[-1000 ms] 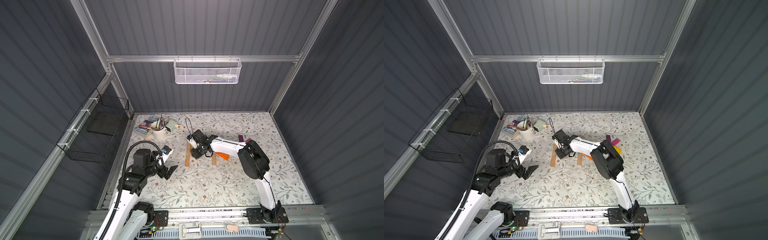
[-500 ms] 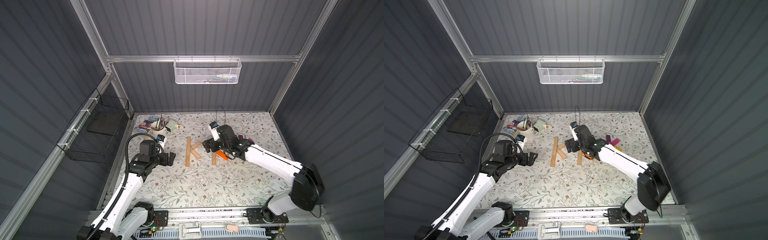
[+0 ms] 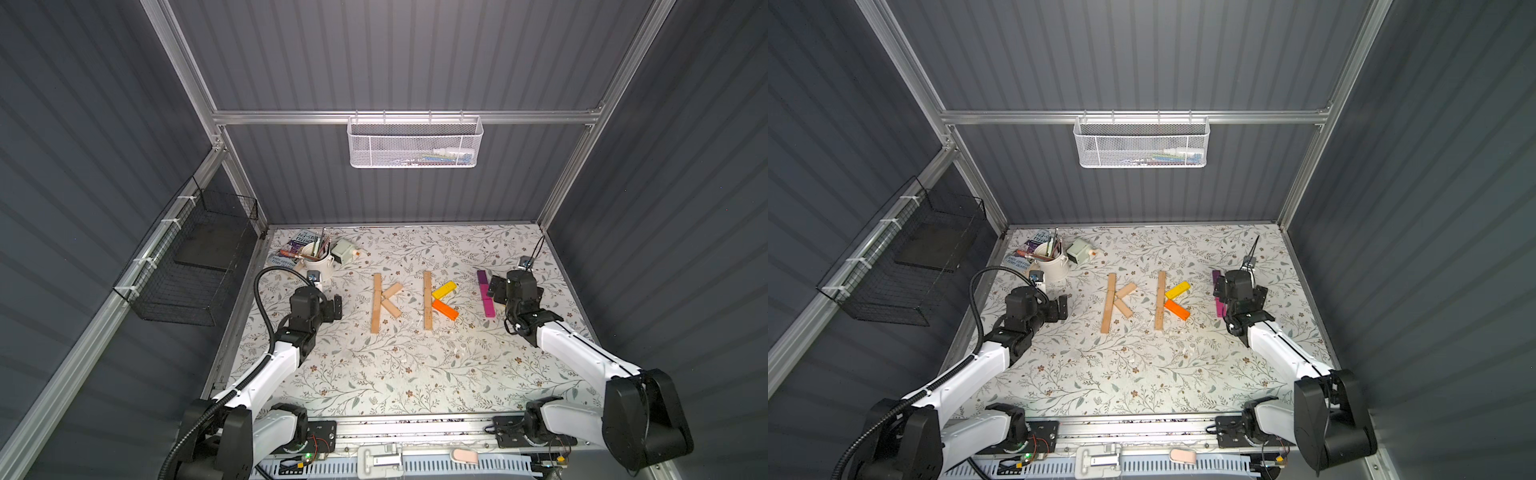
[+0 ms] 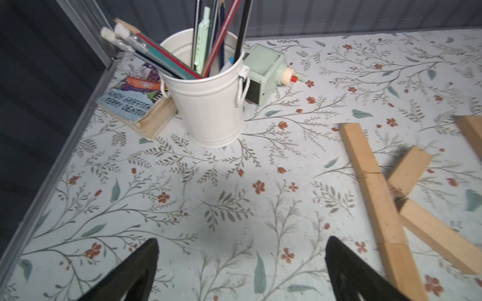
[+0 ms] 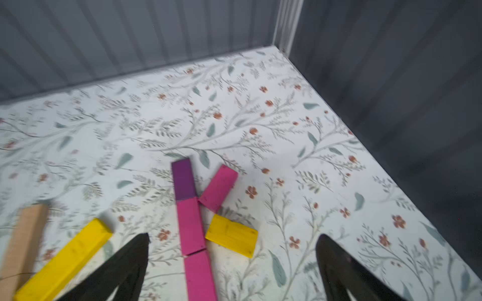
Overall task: Assemble the letter k with building blocks
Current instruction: Reset both arms
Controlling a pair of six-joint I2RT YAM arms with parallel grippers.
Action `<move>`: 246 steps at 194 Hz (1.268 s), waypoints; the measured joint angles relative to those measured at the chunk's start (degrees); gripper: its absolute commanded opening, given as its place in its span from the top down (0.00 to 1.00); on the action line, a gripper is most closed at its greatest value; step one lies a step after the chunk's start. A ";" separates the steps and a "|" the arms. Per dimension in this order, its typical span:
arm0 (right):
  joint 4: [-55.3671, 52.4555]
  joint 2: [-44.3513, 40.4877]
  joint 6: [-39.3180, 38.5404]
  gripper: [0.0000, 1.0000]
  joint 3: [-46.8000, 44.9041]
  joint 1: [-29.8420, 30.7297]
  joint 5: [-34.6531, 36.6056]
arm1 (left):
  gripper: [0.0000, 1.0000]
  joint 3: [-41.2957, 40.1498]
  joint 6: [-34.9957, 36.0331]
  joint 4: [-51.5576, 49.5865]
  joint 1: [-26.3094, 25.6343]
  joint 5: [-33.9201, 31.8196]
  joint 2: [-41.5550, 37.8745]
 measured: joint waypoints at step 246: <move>48.68 11.50 -10.08 0.01 -17.90 -11.76 -15.72 | 0.00 -1.29 2.47 41.68 9.29 2.47 32.85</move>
